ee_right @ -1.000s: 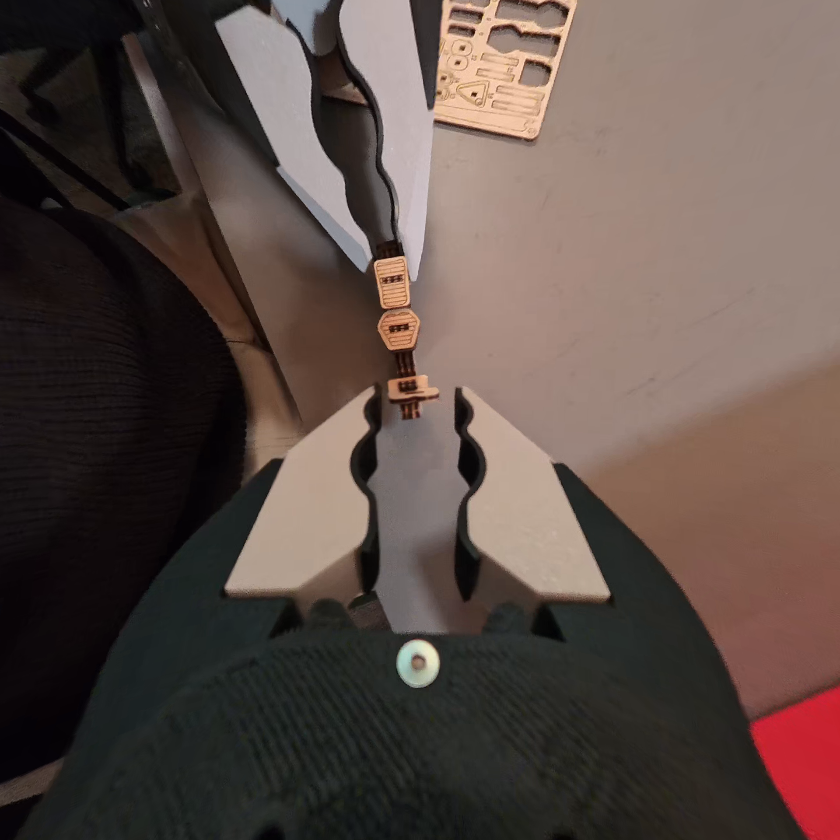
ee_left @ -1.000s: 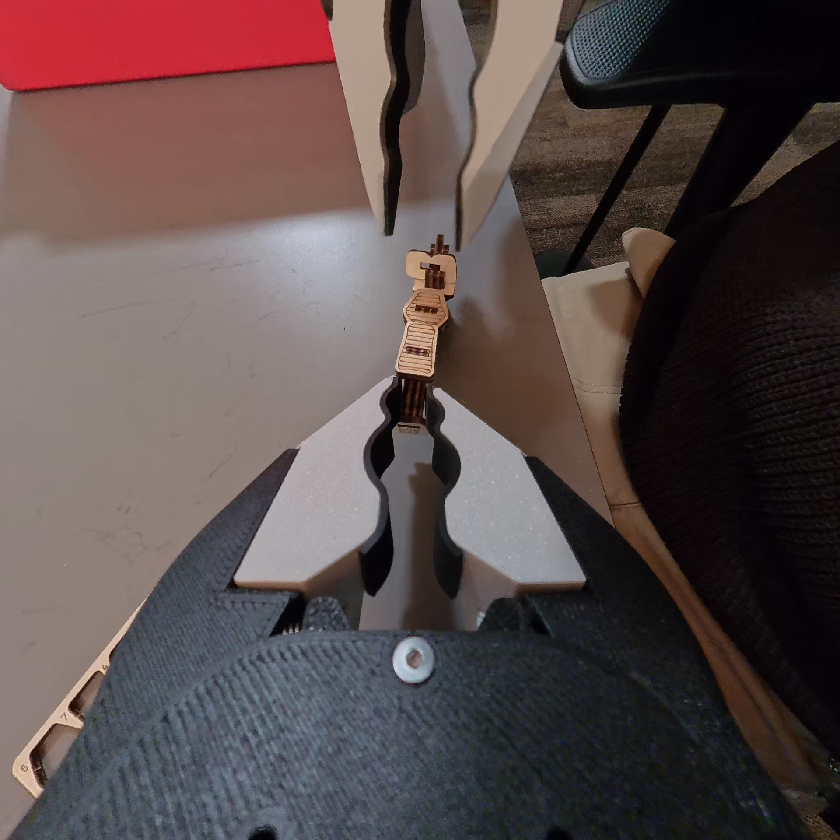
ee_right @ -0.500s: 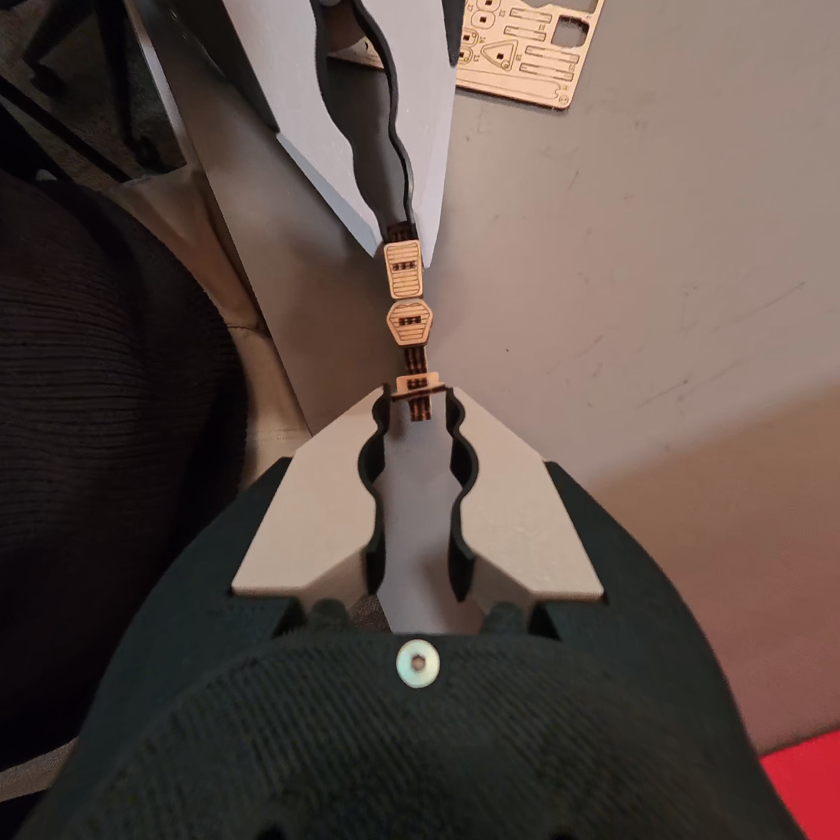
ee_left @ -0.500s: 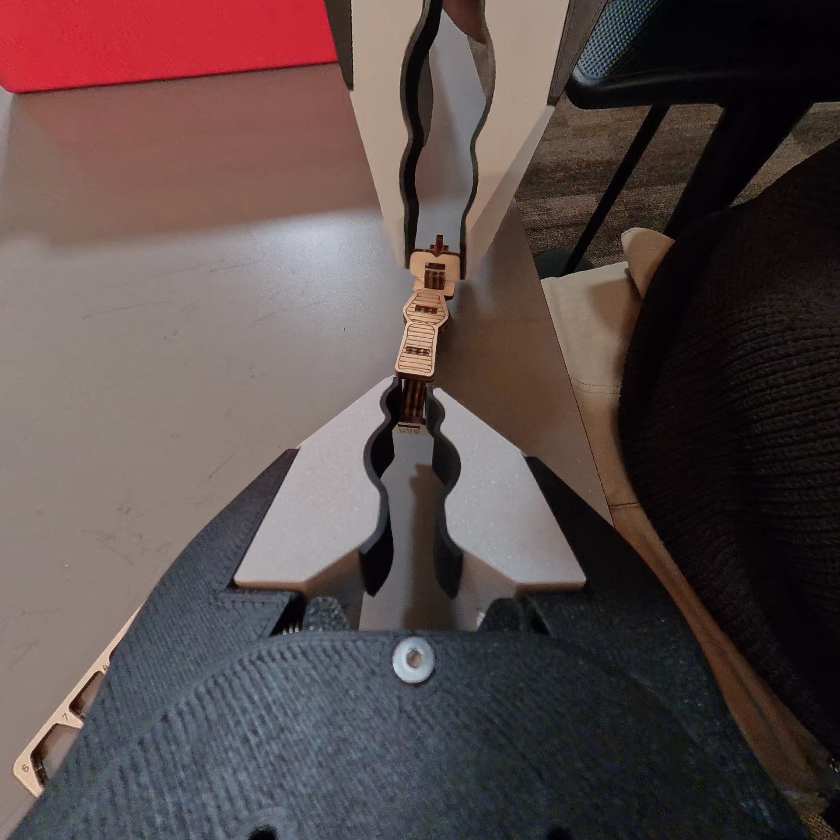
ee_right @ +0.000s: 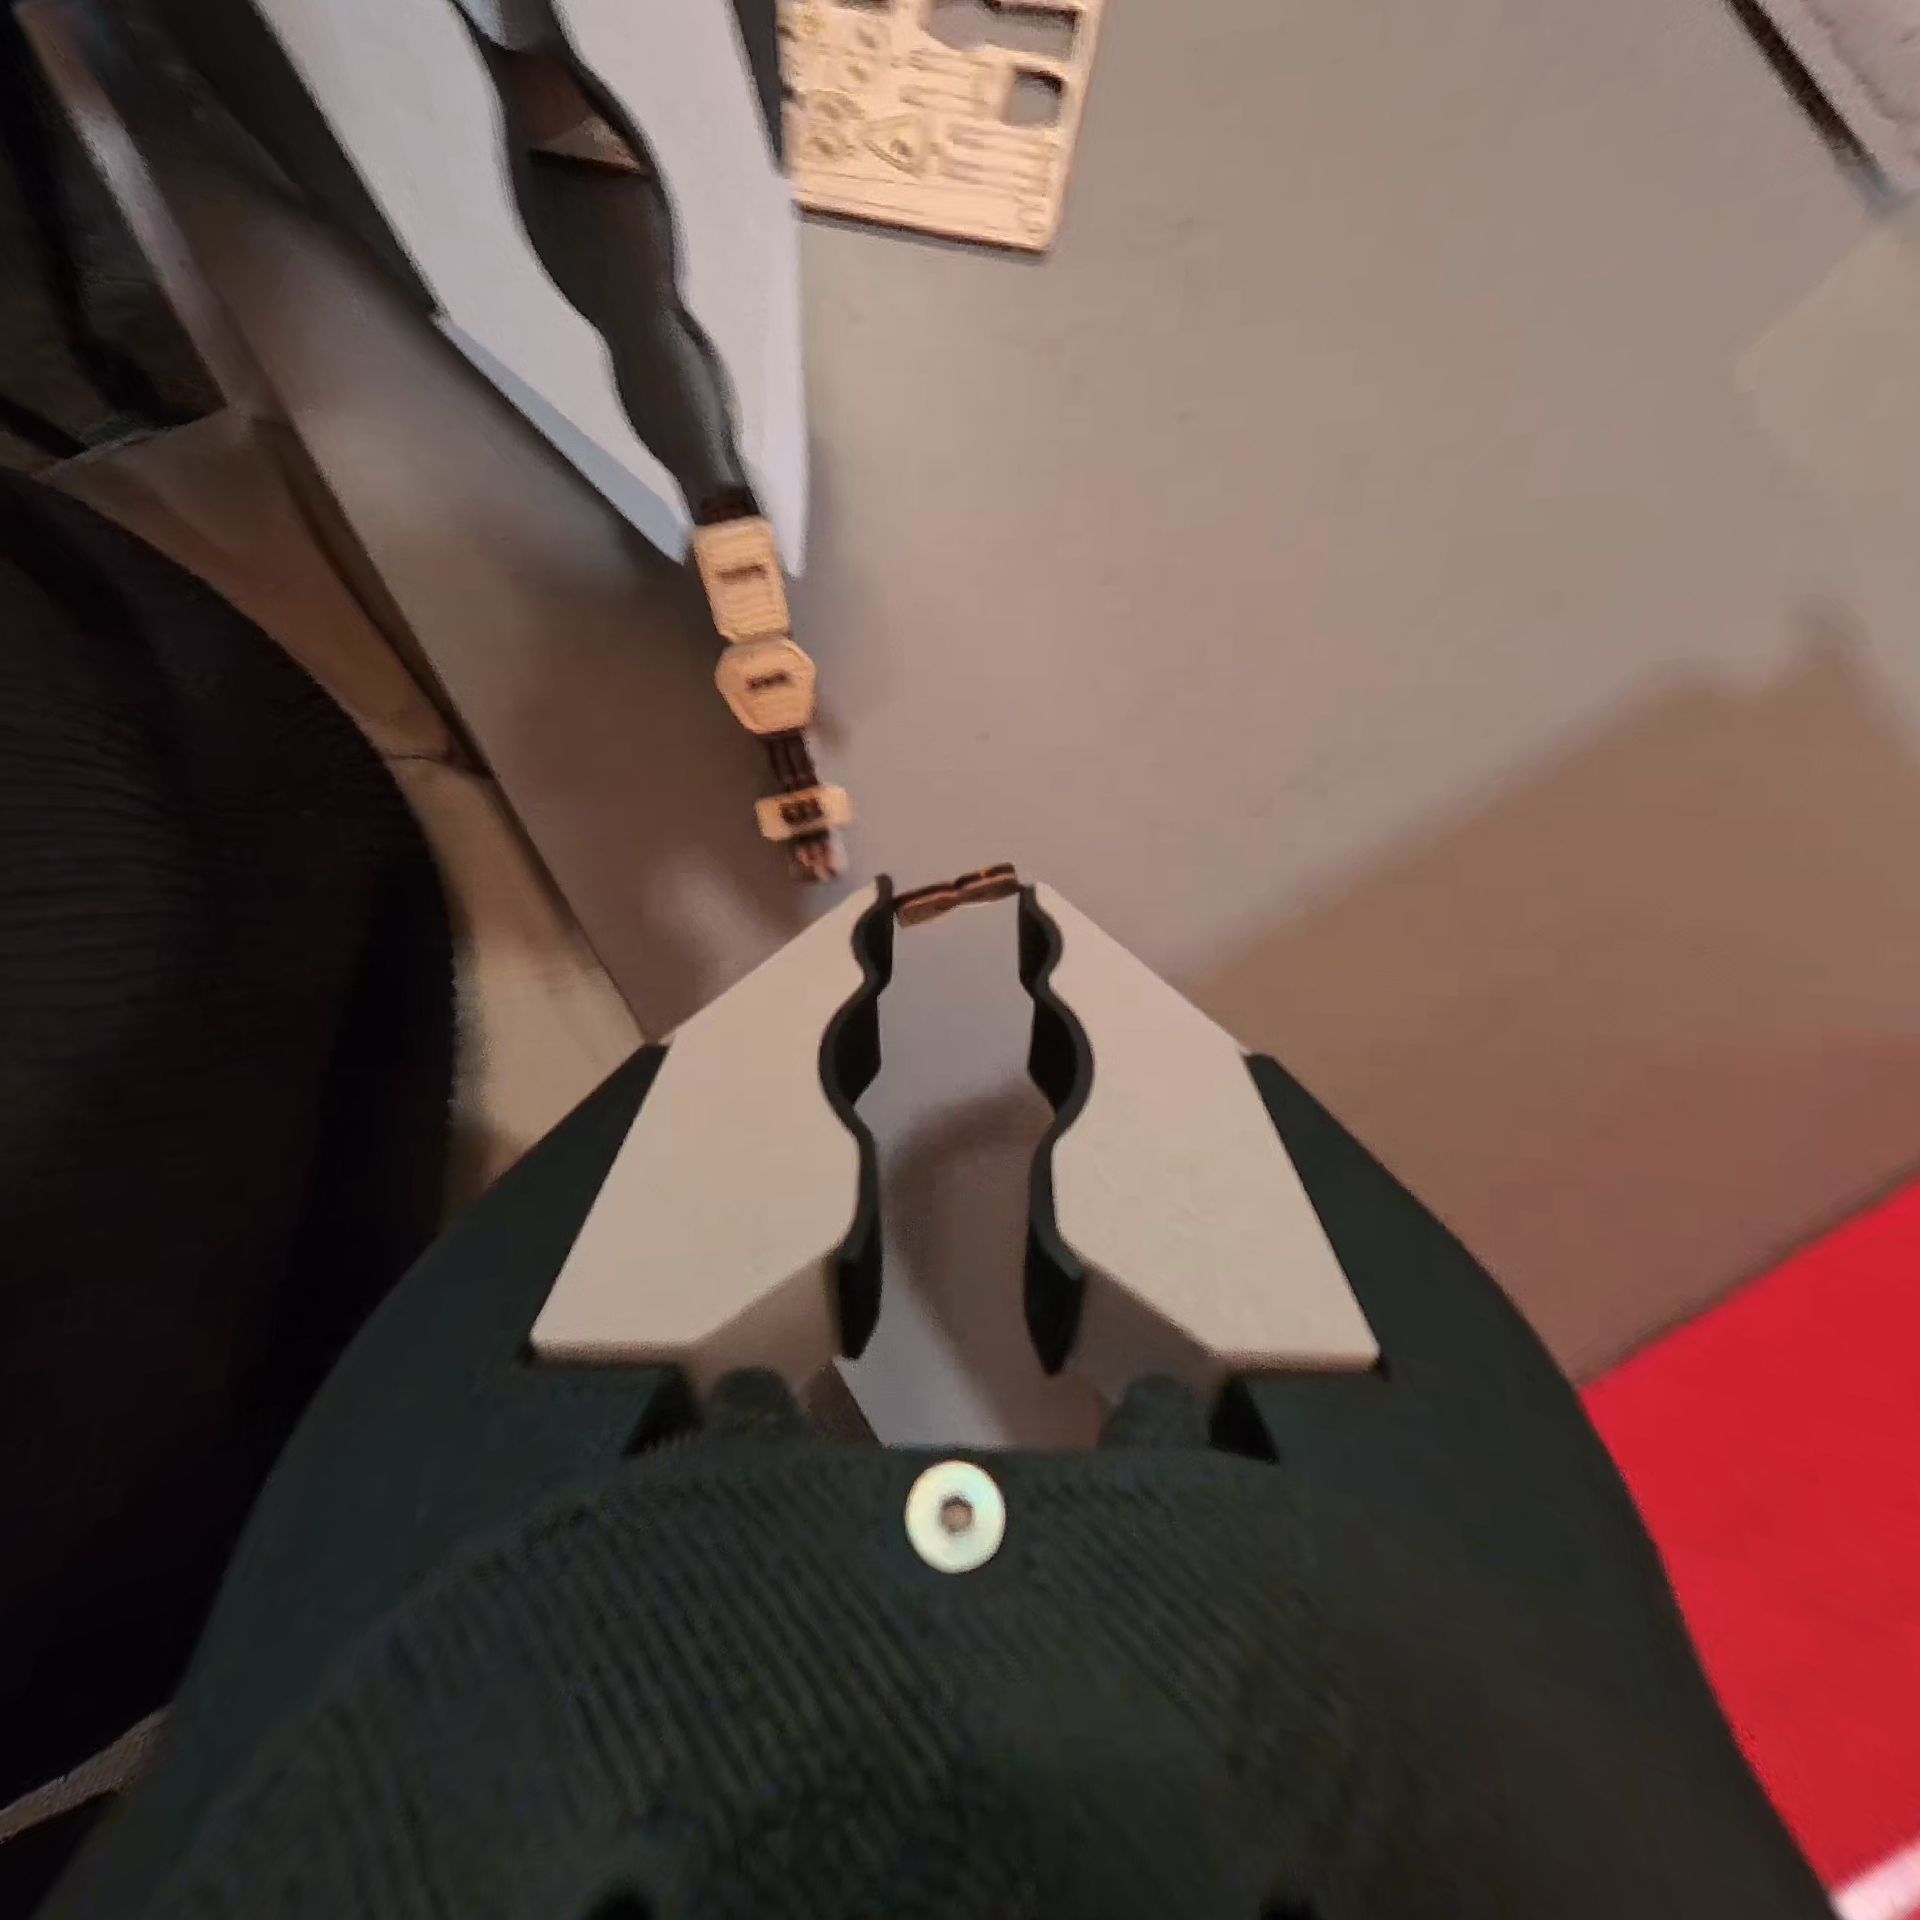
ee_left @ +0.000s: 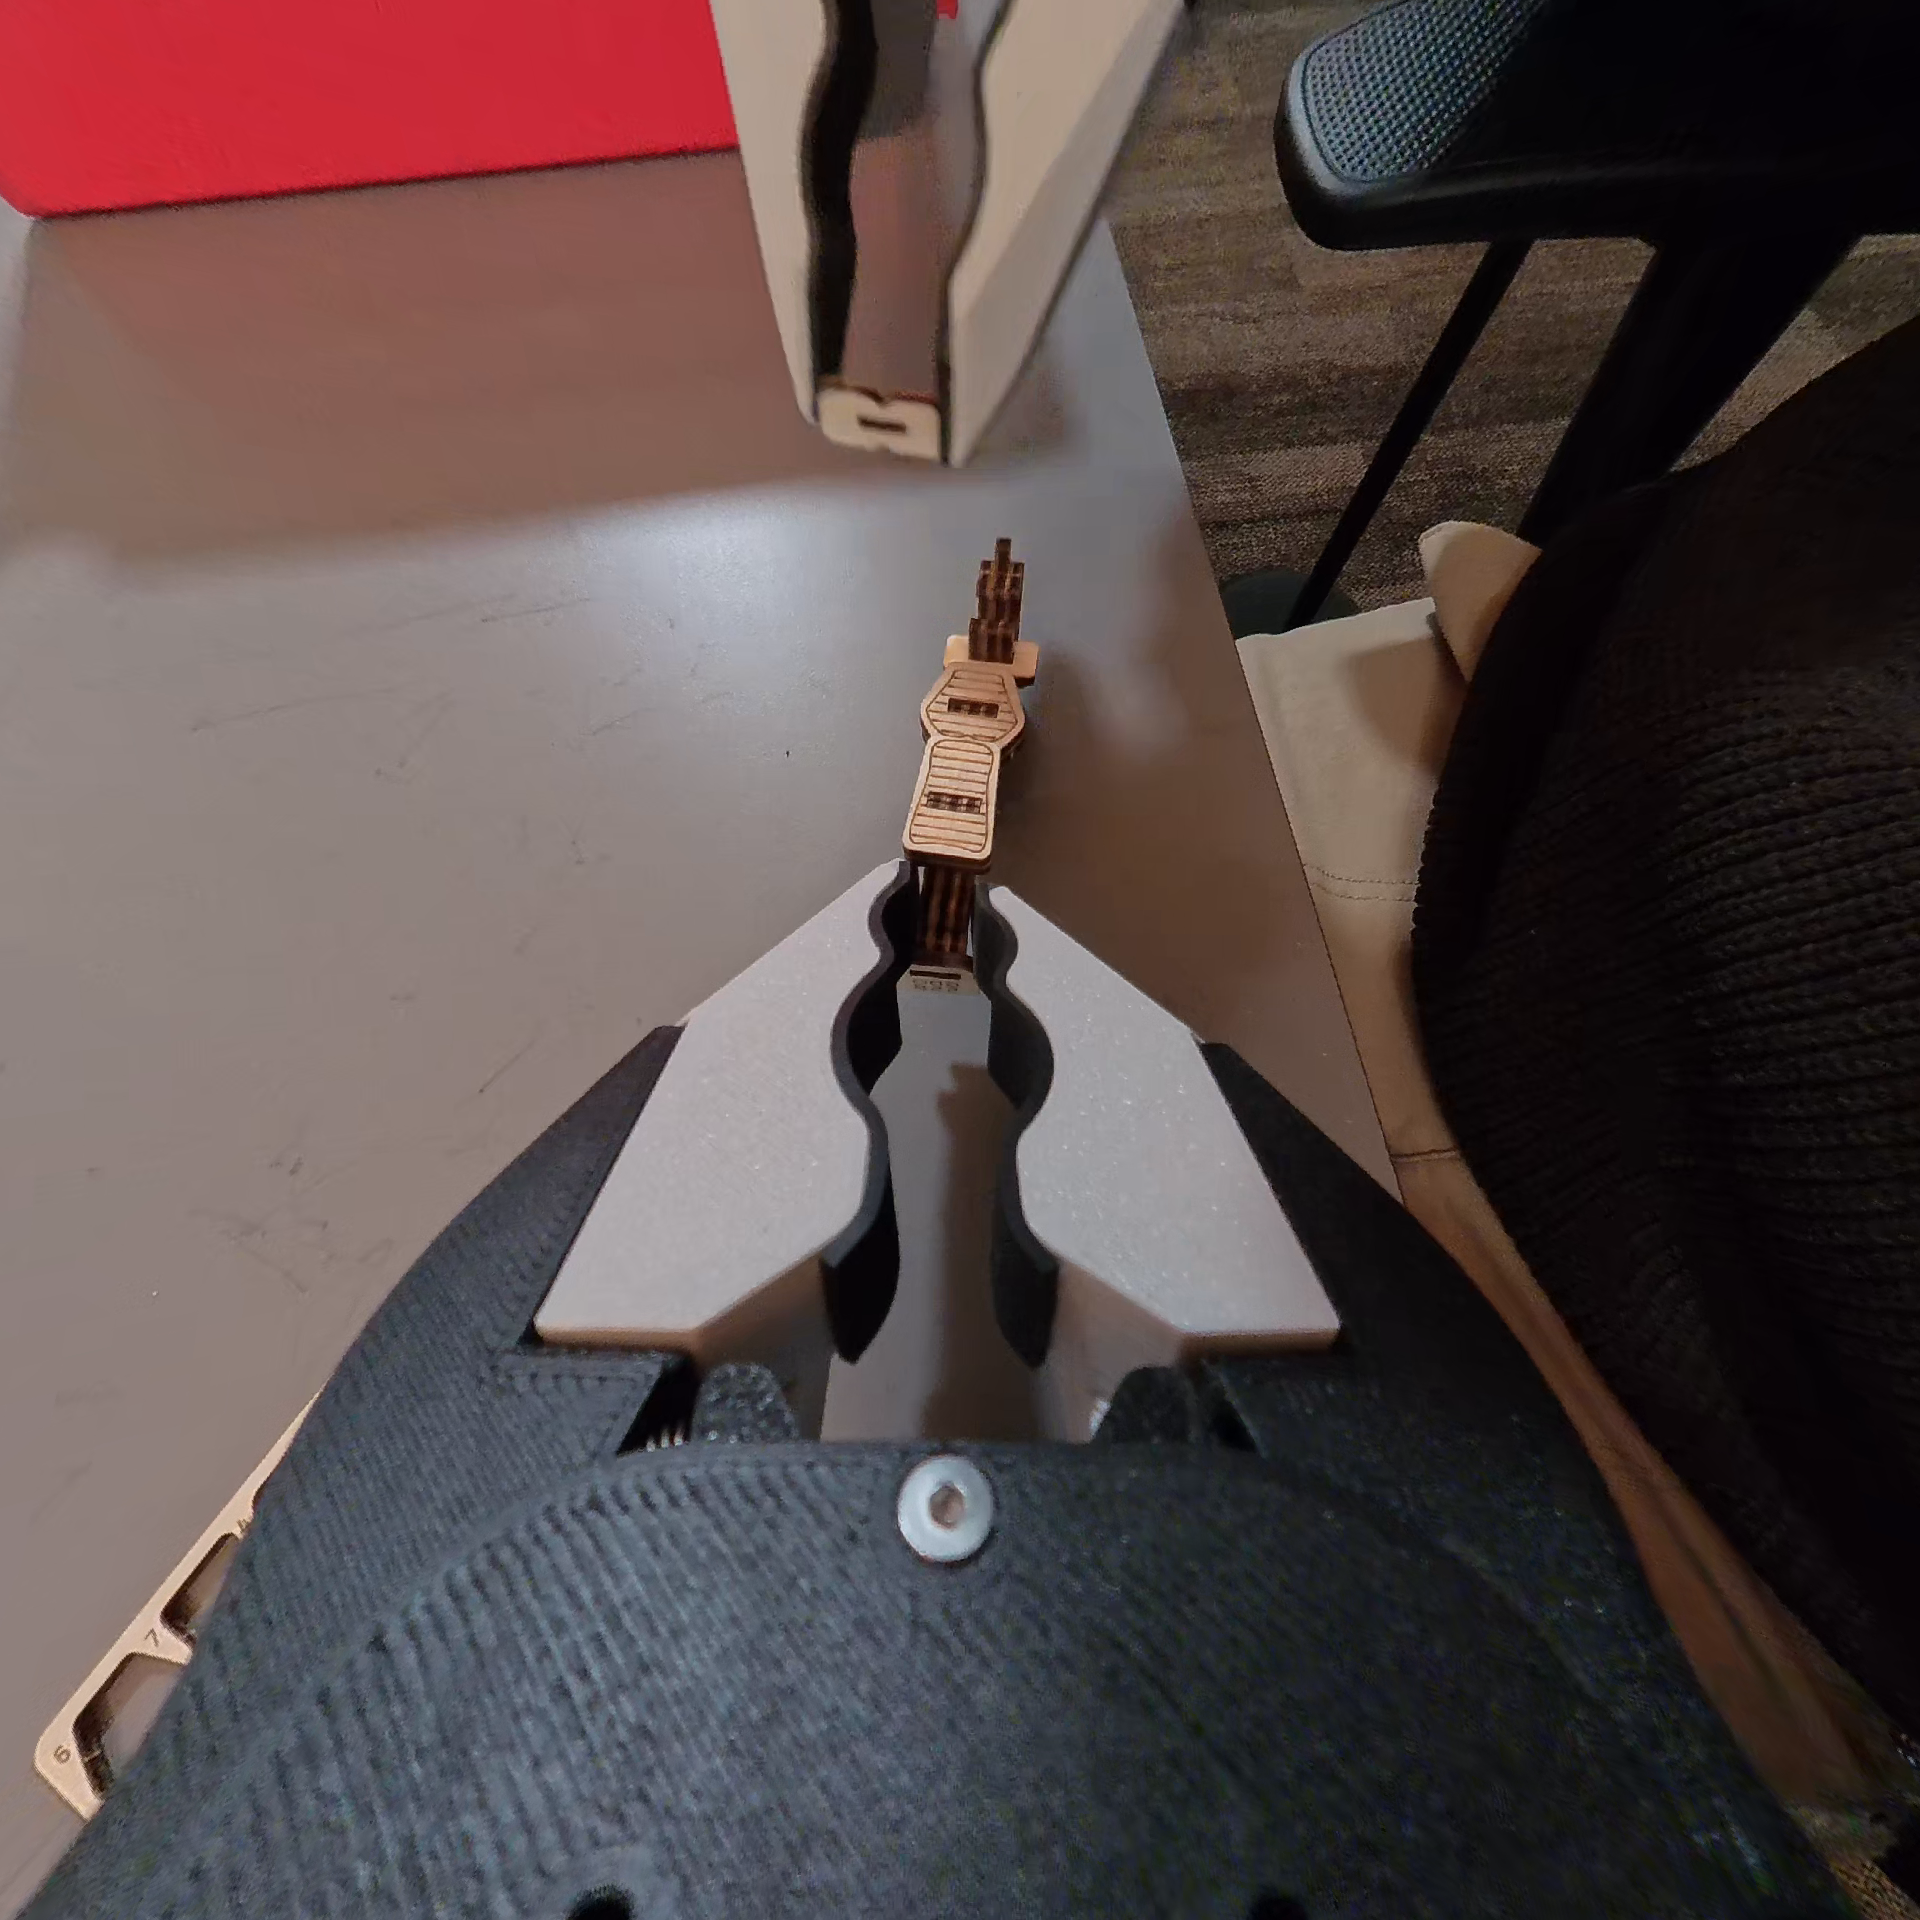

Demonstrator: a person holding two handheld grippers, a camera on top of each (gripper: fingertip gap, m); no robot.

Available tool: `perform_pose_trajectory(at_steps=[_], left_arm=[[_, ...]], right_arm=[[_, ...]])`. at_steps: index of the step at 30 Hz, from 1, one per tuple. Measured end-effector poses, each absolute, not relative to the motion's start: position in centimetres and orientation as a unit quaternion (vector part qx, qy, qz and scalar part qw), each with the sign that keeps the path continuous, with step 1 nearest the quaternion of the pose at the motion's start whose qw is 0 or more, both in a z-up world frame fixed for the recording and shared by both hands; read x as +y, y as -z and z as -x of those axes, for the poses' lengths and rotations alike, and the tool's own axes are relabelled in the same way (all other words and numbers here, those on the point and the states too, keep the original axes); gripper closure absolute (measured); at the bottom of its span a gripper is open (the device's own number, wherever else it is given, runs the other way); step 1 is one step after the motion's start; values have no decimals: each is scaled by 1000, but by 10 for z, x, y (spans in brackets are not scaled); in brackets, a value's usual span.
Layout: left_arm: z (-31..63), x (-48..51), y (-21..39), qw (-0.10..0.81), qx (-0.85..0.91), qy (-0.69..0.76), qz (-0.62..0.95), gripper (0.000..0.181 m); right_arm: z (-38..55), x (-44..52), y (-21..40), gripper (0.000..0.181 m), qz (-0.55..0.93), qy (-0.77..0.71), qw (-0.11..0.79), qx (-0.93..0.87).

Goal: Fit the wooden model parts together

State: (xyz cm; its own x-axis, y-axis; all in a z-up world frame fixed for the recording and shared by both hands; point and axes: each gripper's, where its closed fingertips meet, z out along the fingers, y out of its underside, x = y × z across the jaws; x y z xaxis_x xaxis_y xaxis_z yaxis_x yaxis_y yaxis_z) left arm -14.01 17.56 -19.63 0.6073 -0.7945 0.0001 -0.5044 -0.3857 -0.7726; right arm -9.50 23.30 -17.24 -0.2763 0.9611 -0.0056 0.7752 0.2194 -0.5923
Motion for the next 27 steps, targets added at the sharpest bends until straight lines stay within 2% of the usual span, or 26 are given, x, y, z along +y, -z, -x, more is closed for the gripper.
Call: perform_pose_trajectory(at_steps=[6,13,21,27], left_arm=[[140,176,196,383,401,189,810,172],[140,176,196,383,402,188,810,172],[141,176,196,384,401,189,810,172],[140,176,196,383,402,189,810,172]], right_arm=[[69,272,204,158,619,-101,173,-759],[80,263,219,158,631,-135,152,-749],[87,262,200,144,630,-207,170,-729],[94,242,190,142,549,-291,187,-761]])
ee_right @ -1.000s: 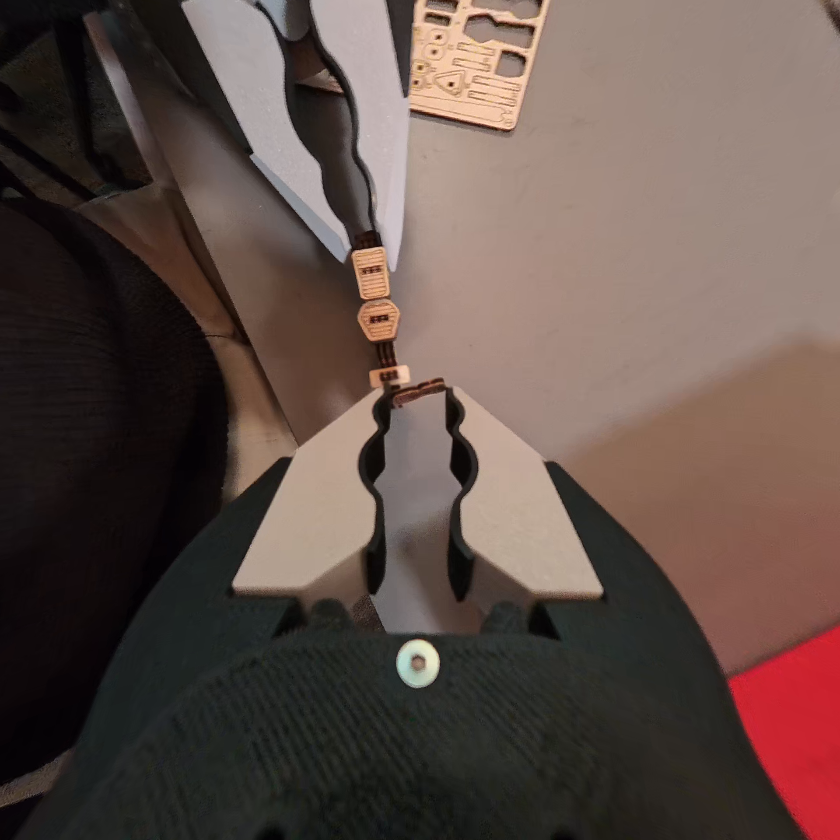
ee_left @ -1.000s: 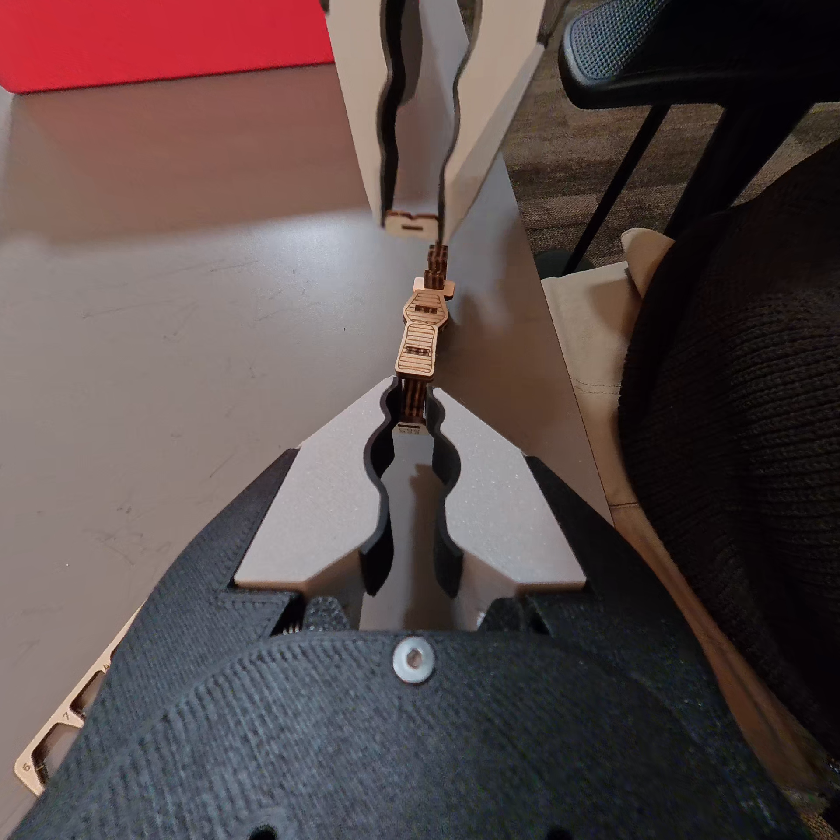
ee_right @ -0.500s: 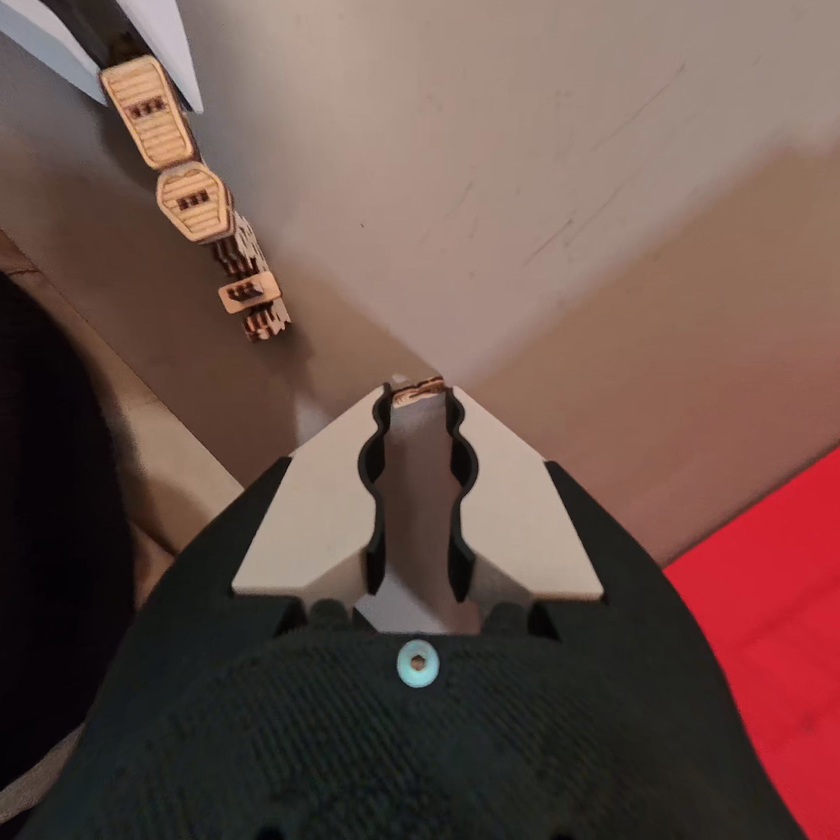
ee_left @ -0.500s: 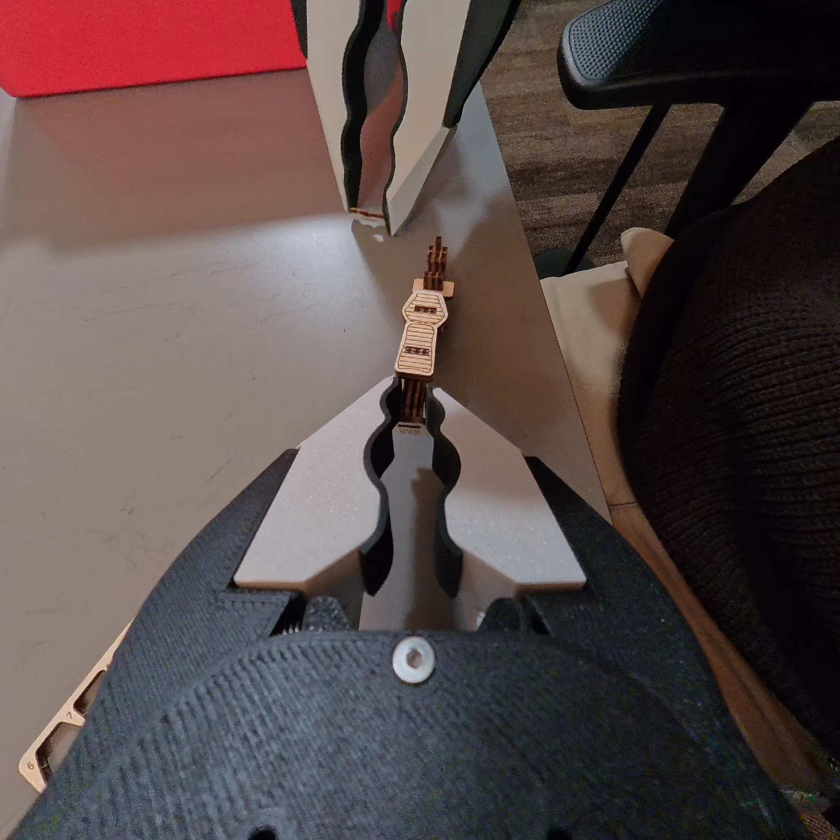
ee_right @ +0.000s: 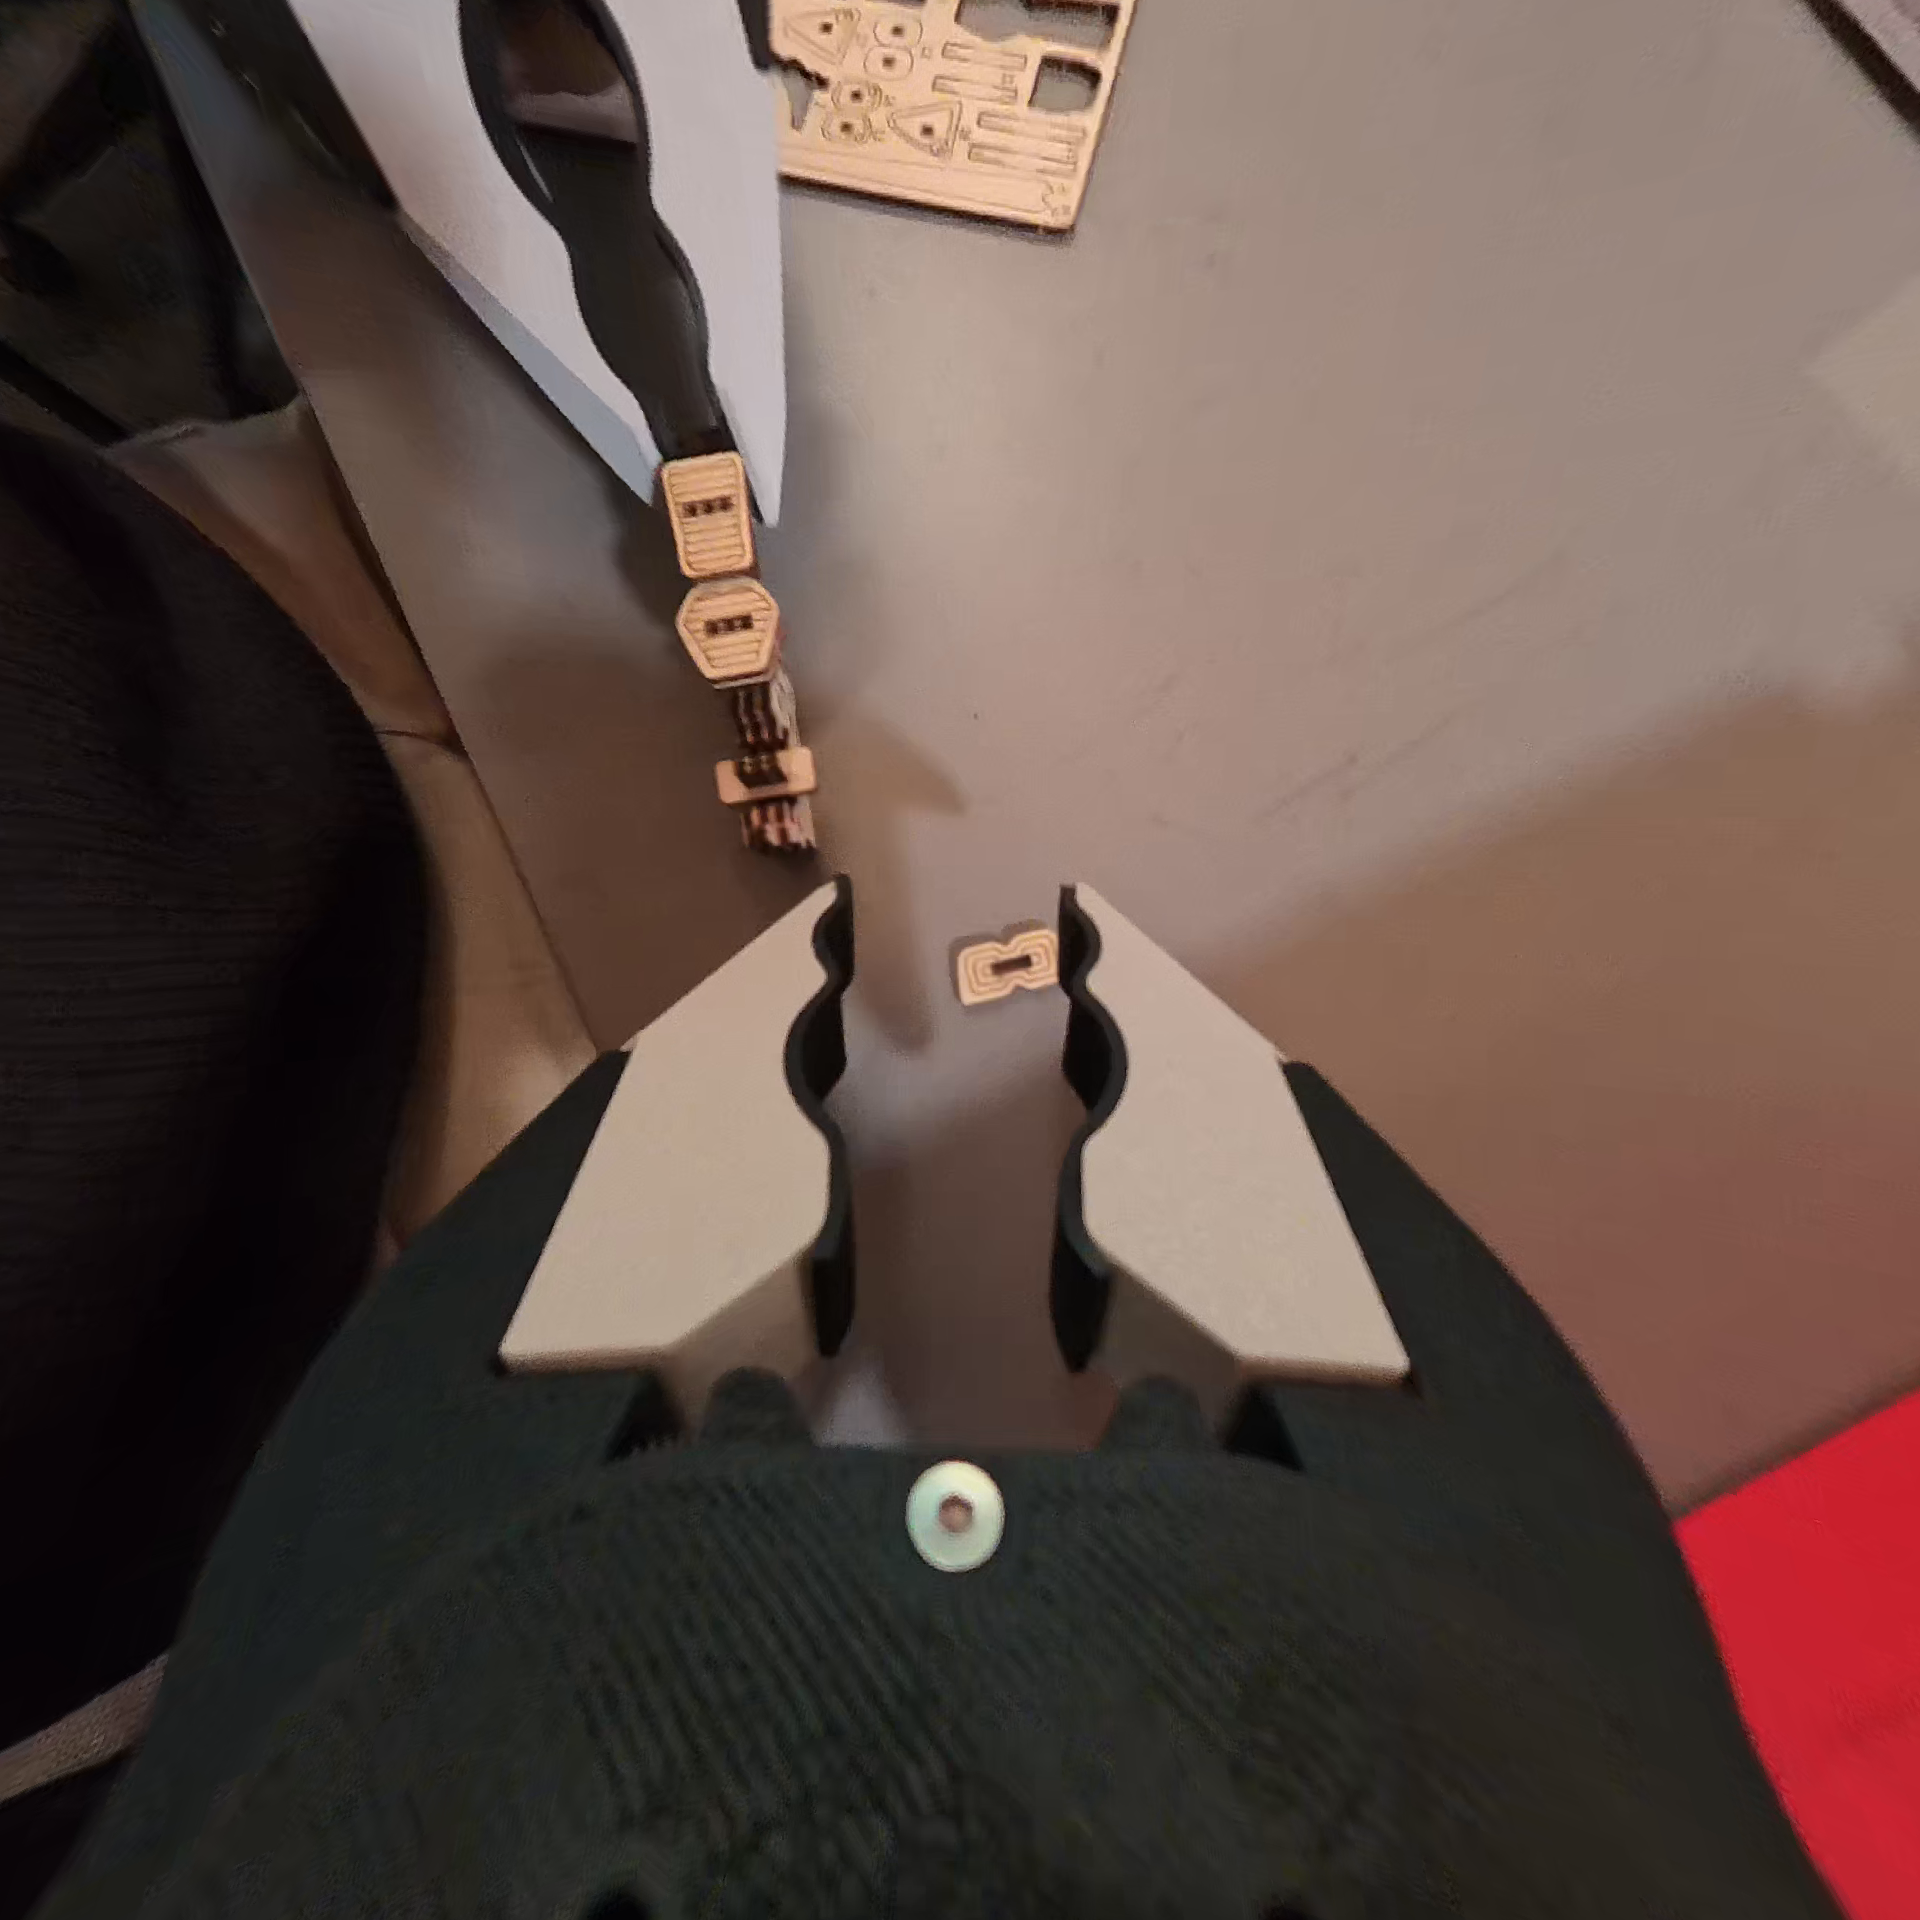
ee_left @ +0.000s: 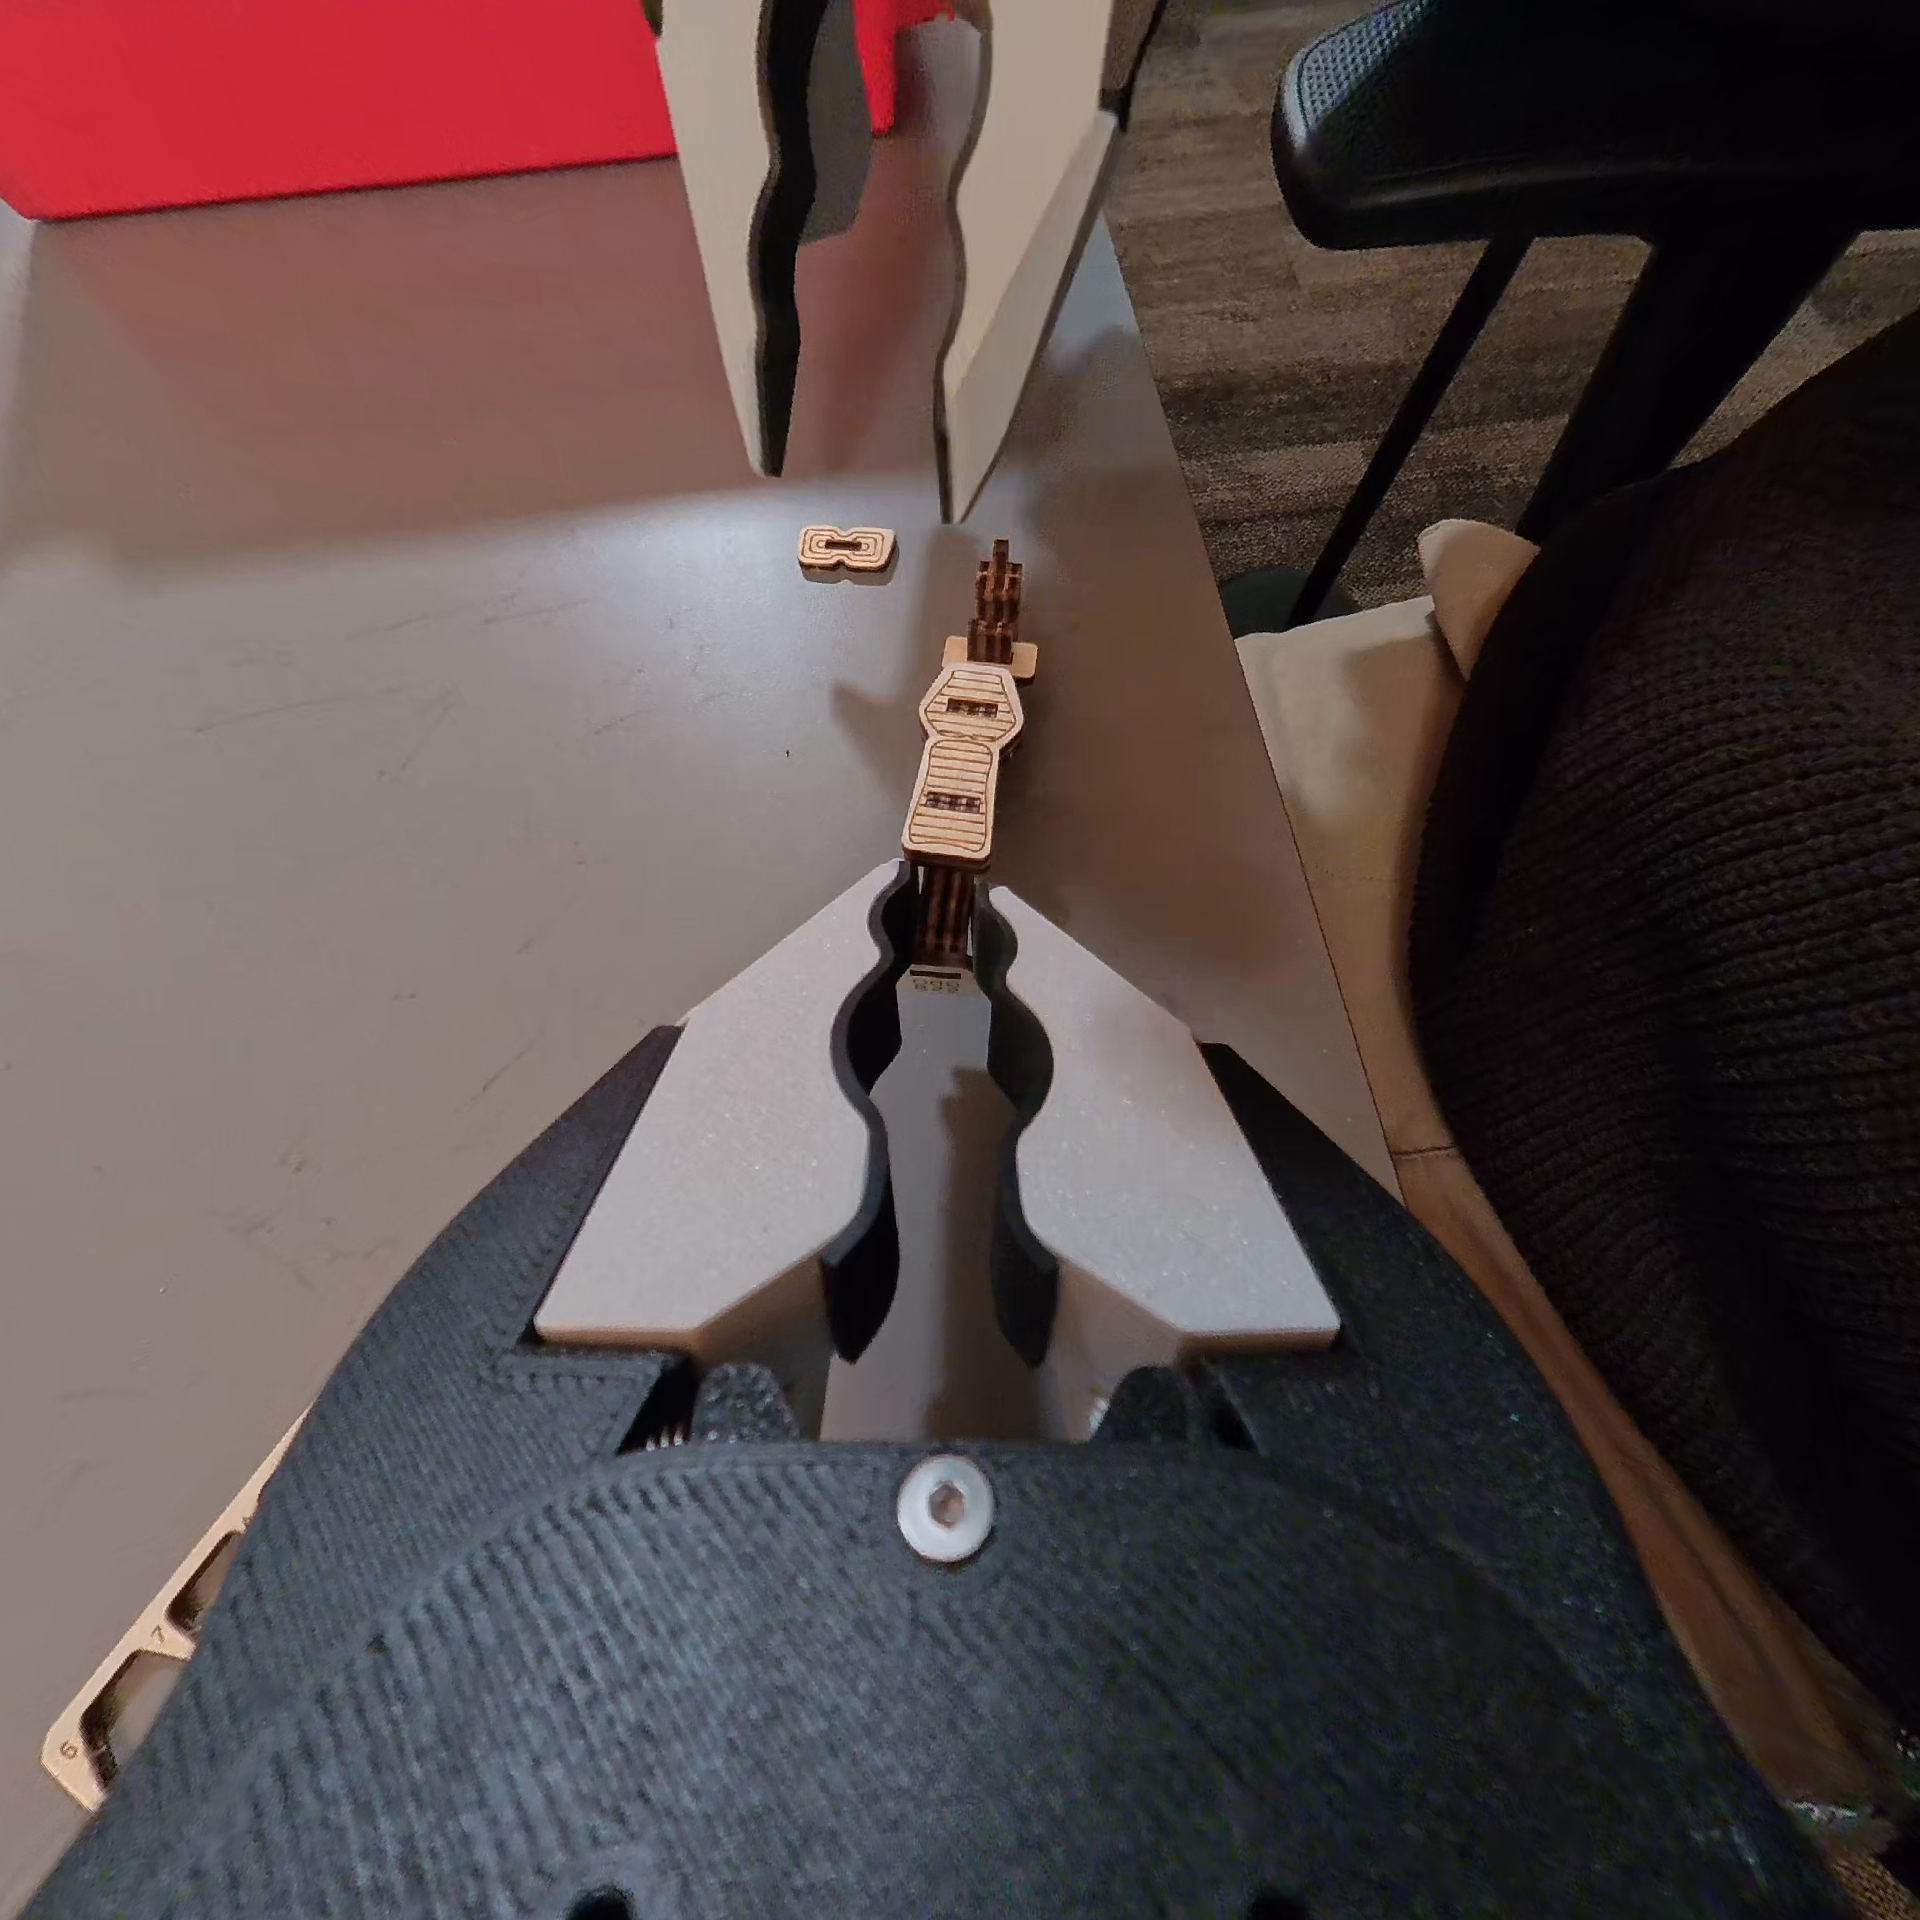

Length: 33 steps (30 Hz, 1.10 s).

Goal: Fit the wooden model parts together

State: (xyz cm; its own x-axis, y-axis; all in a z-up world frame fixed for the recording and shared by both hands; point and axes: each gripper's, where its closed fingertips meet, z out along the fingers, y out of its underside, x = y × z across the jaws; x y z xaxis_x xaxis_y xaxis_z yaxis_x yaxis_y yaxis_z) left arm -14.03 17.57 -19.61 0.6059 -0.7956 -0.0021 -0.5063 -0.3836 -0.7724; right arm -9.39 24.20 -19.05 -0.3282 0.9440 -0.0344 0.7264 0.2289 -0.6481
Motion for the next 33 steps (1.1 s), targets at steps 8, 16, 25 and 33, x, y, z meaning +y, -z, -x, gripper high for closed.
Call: perform_pose_trajectory(at_steps=[8,16,25,33], left_arm=[[140,176,197,382,401,188,811,172],[140,176,197,382,400,188,811,172],[143,178,196,386,395,186,813,172],[141,177,197,383,401,183,812,172]], right_arm=[[89,259,217,146,565,-258,164,-766],[92,254,210,158,559,-271,175,-764],[107,203,167,158,571,-287,174,-749],[110,198,186,158,573,-251,164,-763]])
